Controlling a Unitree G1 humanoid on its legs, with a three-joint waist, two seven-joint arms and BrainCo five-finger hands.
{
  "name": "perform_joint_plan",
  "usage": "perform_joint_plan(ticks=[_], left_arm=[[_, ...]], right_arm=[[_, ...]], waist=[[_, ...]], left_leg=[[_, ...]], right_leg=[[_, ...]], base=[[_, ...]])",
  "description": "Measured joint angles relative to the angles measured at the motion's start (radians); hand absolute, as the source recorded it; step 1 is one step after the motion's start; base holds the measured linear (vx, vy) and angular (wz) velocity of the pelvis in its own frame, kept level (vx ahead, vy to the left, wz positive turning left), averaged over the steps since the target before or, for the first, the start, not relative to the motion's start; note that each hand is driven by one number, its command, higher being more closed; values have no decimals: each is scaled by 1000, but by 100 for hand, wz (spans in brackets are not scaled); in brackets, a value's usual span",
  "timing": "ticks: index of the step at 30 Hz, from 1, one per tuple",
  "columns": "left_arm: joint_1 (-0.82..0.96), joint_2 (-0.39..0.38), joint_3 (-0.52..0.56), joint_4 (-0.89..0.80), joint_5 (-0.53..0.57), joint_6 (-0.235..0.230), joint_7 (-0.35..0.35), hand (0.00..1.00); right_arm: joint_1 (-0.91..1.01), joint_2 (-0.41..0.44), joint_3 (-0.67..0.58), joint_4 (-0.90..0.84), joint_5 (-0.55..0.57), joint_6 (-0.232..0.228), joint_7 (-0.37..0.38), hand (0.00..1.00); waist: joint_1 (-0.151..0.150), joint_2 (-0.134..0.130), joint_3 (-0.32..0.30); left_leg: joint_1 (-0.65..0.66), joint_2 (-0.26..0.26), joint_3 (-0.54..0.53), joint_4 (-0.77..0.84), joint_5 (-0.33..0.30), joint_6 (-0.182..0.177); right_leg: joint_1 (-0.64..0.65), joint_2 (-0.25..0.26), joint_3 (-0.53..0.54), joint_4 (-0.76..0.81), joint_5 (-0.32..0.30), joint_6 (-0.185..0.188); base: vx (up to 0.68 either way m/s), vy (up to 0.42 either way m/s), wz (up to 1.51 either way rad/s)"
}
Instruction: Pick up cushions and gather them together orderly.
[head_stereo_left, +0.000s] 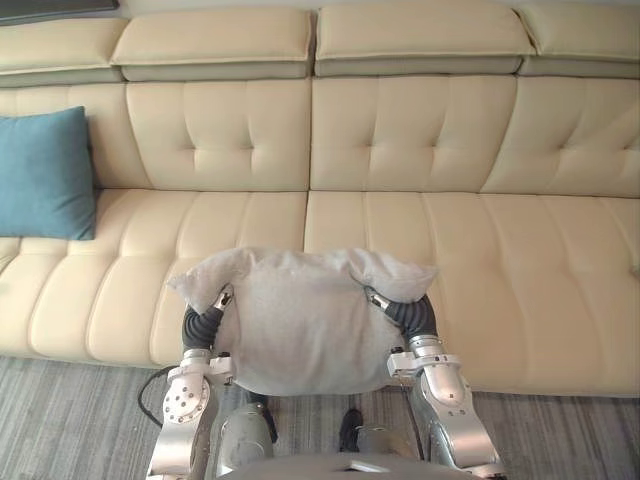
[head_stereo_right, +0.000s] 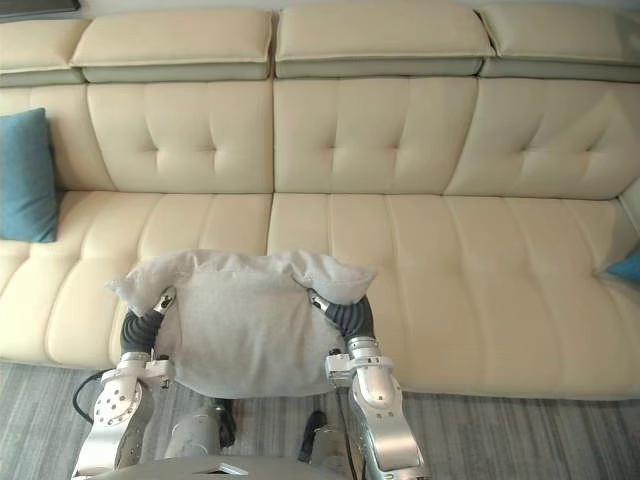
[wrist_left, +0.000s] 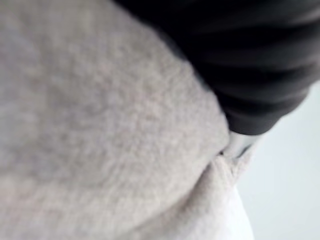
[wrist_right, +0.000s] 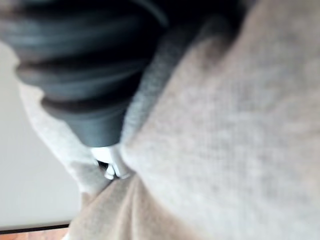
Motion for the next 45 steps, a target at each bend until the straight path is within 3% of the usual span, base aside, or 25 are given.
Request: perform_joint_plan(ticks=[5, 12, 19, 23, 28, 33, 35, 40, 41, 45], left_arm=[[12, 4, -1, -25, 0, -1, -11, 100], [30, 1, -14, -20, 0, 0, -22, 100], [-31, 4, -22, 81, 1, 0, -18, 100], [-138, 35, -20, 159, 2, 0, 21, 100], [-326, 98, -11, 168, 43, 2, 101, 100], [-650, 170, -2, 227, 61, 3, 230, 100], [-836, 202, -4, 272, 72, 3, 304, 100], [-1173, 279, -11, 393, 109, 3, 405, 100], [-1284, 295, -5, 444, 128, 3, 441, 100], [-1407, 319, 8, 536, 138, 11, 469, 100]], right_arm=[[15, 10, -2, -7, 4, 0, 2, 100], [46, 39, -23, -7, 4, 0, 3, 100], [19, 42, -43, 27, -2, 1, 0, 100], [-141, 41, -40, 167, -47, 1, -44, 100], [-363, 39, -40, 215, -79, 19, -105, 100], [-660, 49, -54, 247, -81, 21, -246, 100], [-822, 49, -88, 280, -106, 20, -315, 100], [-1161, 13, -159, 418, -159, 21, -409, 100], [-1264, -9, -166, 460, -175, 21, -447, 100], [-1421, -22, -179, 587, -199, 22, -480, 100]], waist=[[-10, -1, -2], [-6, -5, -12], [-25, -16, -43], [-29, -26, -46], [-25, -37, -37], [-25, -60, 3], [-21, -59, 26], [-13, -50, 94], [-12, -46, 143], [-15, -44, 171]], left_leg=[[11, -43, 12, -32, -30, -14], [40, -61, 34, -149, 77, -20], [76, -74, 31, -201, 87, -26], [74, -79, 36, -251, 113, -29], [3, -80, 39, -268, 137, -16], [-73, -76, 41, -268, 157, -6], [-133, -77, 36, -271, 180, 5], [-215, -89, -31, -361, 275, 6], [-247, -89, -50, -361, 294, 7], [-330, -86, -94, -361, 324, 2]], right_leg=[[8, -28, 12, -20, 5, 23], [12, -21, 18, -90, 58, 37], [60, -5, 13, -161, 77, 44], [46, 16, 29, -217, 109, 44], [-34, 27, 64, -237, 152, 39], [-119, 34, 87, -241, 188, 32], [-179, 34, 91, -242, 208, 32], [-289, 44, 91, -260, 259, 27], [-314, 45, 90, -264, 275, 25], [-394, 47, 87, -266, 296, 21]], base=[[-66, 126, 7], [45, 10, 2], [105, 1, -1], [11, 11, -12], [-10, 15, -18], [-85, 15, -11], [-125, 15, -1], [-118, -2, -3], [-70, 9, 4], [-42, -6, 1]])
